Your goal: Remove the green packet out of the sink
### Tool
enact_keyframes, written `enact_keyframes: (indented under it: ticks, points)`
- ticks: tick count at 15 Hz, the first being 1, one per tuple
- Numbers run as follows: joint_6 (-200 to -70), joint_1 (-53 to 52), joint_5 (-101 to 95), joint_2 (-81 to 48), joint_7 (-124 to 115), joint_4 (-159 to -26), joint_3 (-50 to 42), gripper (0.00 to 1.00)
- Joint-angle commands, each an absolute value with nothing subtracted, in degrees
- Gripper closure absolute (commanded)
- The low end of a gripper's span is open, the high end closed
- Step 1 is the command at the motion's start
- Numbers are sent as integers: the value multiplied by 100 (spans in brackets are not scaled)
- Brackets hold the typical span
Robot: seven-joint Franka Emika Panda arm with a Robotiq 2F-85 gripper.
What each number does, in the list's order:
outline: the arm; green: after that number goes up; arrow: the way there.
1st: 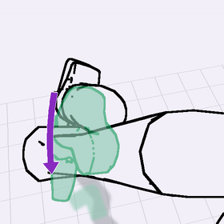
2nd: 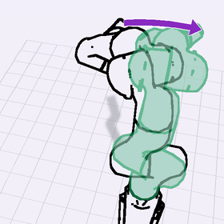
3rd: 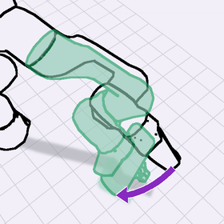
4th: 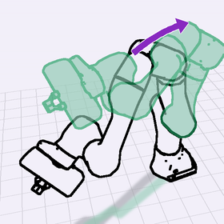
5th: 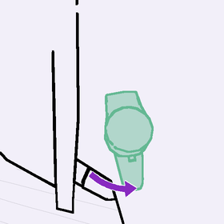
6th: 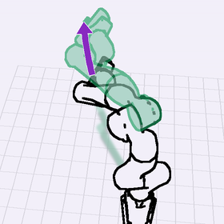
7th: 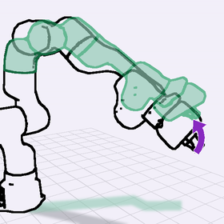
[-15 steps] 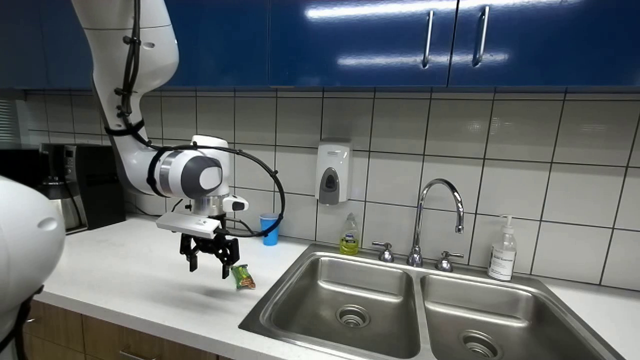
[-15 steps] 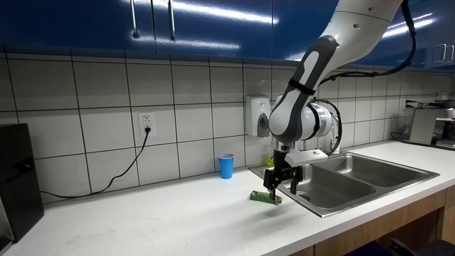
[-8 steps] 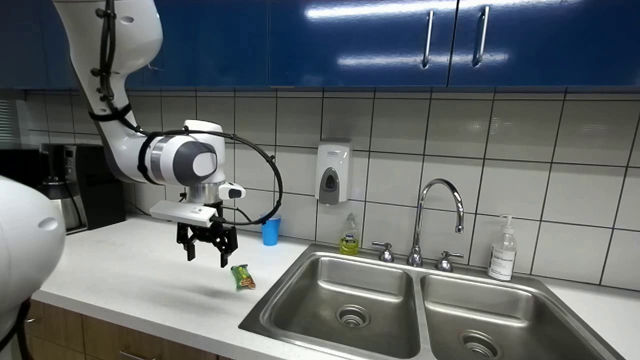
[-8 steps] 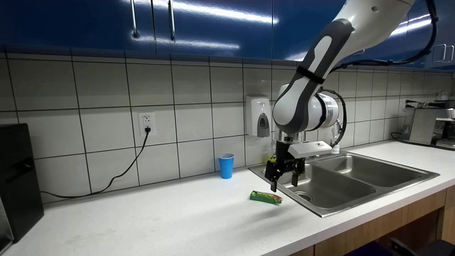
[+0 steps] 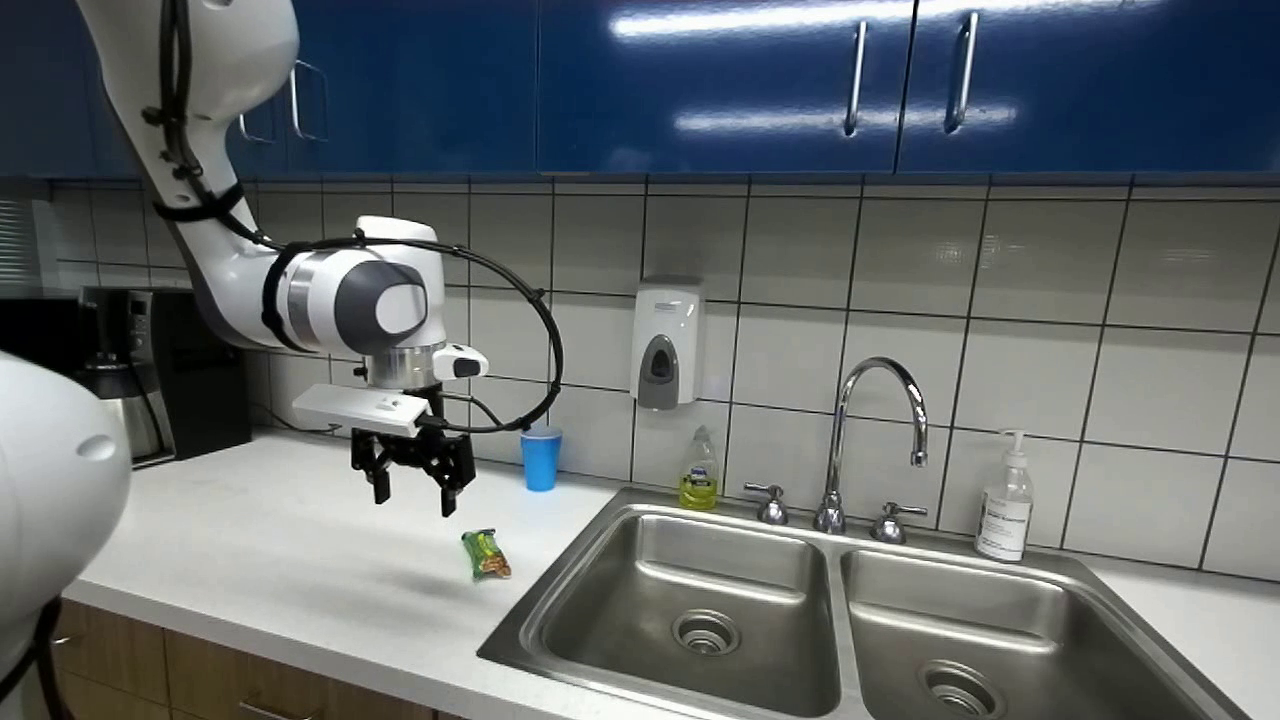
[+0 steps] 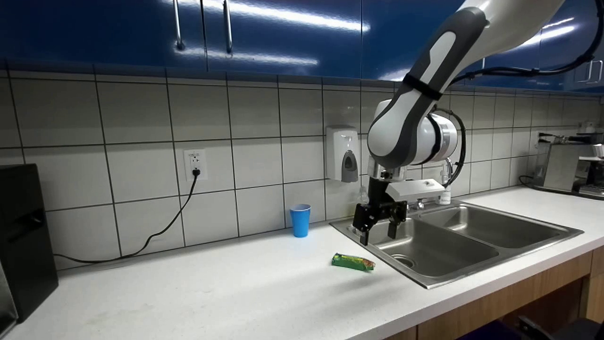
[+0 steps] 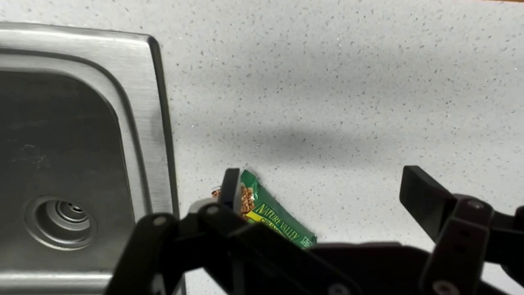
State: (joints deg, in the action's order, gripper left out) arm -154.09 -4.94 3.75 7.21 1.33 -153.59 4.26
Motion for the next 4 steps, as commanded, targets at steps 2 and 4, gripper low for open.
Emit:
enact_keyframes:
  ticks: [2,4]
  points:
    - [-15396,-504,370,751,128,-15372,417,0]
    - [-15396,-504,370,751,128,-15382,417,0]
